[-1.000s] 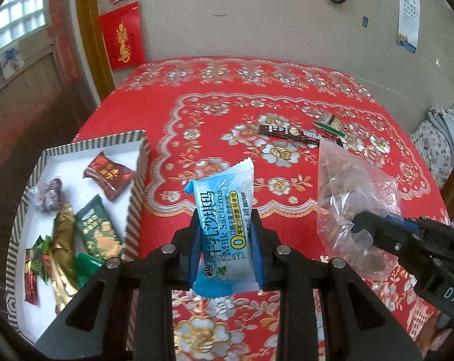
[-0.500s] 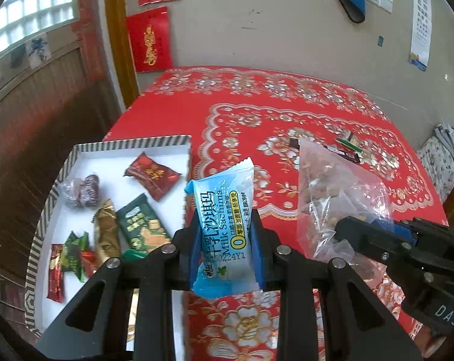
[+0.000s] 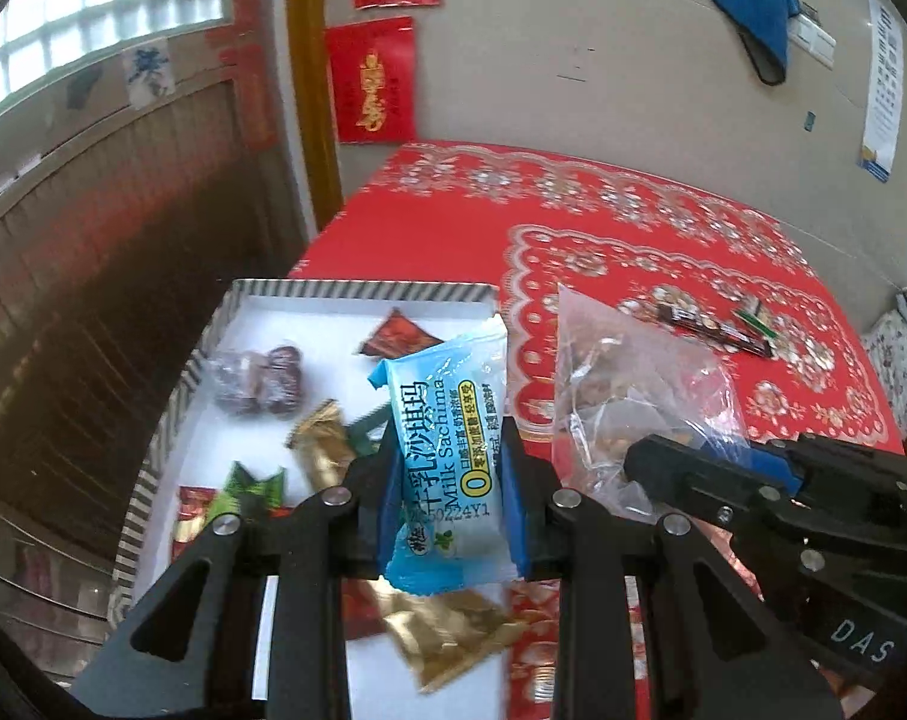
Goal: Organize snacks
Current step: 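Carry the blue pack and nut bag over the white box with both grippers, then open both grippers to drop the blue pack and nut bag into the box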
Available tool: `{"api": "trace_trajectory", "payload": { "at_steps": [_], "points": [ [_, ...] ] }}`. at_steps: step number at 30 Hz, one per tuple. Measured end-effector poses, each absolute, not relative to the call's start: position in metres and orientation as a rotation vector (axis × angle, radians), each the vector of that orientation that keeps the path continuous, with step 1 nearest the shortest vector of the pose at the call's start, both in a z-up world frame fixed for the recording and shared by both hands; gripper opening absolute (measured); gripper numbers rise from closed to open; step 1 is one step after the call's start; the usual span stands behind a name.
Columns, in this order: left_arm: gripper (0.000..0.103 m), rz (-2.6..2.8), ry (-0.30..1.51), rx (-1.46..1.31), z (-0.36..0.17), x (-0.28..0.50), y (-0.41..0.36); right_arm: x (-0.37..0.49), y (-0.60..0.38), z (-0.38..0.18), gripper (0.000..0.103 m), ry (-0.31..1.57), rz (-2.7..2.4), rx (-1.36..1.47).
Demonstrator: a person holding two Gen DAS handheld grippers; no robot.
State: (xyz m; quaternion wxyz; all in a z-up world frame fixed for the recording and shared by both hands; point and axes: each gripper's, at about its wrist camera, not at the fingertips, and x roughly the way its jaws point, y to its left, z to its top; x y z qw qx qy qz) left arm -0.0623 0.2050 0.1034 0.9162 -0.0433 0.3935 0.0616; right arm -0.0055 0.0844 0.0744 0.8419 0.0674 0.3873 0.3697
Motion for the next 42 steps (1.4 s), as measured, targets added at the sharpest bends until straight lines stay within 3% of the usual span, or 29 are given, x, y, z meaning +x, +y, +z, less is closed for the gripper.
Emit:
{"api": "trace_trajectory", "payload": {
  "at_steps": [15,23,24,25,26,27,29,31,35,42],
  "points": [
    [0.030,0.260,0.862,-0.163,0.077,-0.077,0.298,0.030,0.169,0.038,0.017,0.940,0.827,0.039],
    [0.032,0.252,0.936,-0.230,0.047,-0.078,0.310,0.026,0.156,0.037,0.021,0.957,0.840,0.102],
    [0.034,0.253,0.944,-0.236,0.045,-0.078,0.311,0.024,0.152,0.039,0.025,0.953,0.843,0.107],
    [0.036,0.263,0.948,-0.224,0.043,-0.078,0.310,0.021,0.148,0.042,0.036,0.945,0.847,0.112],
    [0.046,0.277,0.946,-0.205,0.043,-0.078,0.308,0.019,0.145,0.044,0.048,0.937,0.847,0.116],
    [0.062,0.286,0.943,-0.196,0.044,-0.078,0.306,0.016,0.140,0.047,0.050,0.925,0.845,0.118],
    [0.073,0.291,0.919,-0.195,0.047,-0.081,0.305,0.011,0.133,0.053,0.050,0.906,0.853,0.126],
    [0.076,0.313,0.907,-0.172,0.051,-0.082,0.303,0.007,0.125,0.056,0.051,0.892,0.862,0.140],
    [0.079,0.319,0.886,-0.158,0.064,-0.085,0.297,0.001,0.102,0.055,0.061,0.876,0.830,0.124],
    [0.086,0.199,0.826,-0.155,0.099,-0.076,0.250,0.014,0.026,0.036,0.061,0.883,0.666,0.109]
  ]
}}
